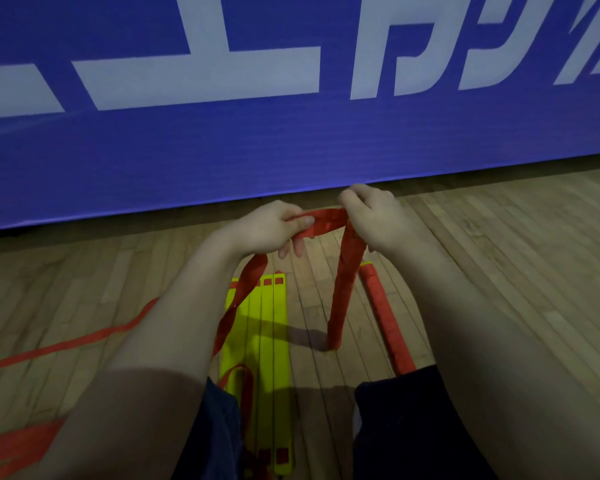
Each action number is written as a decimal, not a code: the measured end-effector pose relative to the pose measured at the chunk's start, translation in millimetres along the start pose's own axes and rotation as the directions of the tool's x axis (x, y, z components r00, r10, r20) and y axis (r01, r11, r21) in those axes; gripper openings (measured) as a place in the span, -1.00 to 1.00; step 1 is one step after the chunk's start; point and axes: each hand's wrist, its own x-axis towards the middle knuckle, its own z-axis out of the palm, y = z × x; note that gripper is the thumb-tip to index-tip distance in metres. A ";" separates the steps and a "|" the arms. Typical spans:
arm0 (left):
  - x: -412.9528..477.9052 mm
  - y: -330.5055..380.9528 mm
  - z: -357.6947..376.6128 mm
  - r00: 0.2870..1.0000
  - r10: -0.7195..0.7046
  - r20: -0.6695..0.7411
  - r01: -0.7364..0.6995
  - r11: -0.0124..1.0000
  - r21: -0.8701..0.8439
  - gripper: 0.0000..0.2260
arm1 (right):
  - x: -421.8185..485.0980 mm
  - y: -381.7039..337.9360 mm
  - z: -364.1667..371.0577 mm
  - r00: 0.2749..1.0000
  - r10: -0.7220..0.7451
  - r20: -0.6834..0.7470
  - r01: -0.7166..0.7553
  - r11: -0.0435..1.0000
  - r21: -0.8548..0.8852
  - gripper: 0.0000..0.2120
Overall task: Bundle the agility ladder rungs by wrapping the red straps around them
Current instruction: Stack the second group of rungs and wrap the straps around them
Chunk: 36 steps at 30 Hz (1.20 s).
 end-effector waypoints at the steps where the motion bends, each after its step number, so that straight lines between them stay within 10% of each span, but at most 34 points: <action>1: -0.5 -0.5 -0.3 1.000 0.007 0.003 -0.007 1.000 -0.018 -0.70 | 0.2 -0.6 -1.6 1.000 0.010 0.012 -0.011 0.999 0.043 -0.66; 12: 6.3 -0.9 11.6 0.995 0.035 0.090 -0.026 0.994 -0.103 -0.79 | 3.0 10.0 -12.1 0.990 -0.059 0.128 -0.008 0.881 0.474 -0.88; 17: 8.5 -3.5 11.0 0.998 0.043 0.043 -0.037 0.991 -0.127 -0.80 | 2.3 10.8 -13.2 0.945 -0.071 0.319 -0.174 0.717 0.675 -0.63; 27: 5.9 9.4 14.0 0.999 0.021 -0.043 -0.026 0.992 -0.126 -0.81 | -0.1 -0.4 -4.1 0.983 -0.121 -0.138 0.110 0.990 -0.084 -0.64; 36: 8.5 22.0 34.3 0.978 0.062 -0.201 -0.069 0.997 -0.031 -0.72 | 6.2 -11.6 0.7 0.990 0.137 -0.014 -0.121 0.911 0.395 -0.92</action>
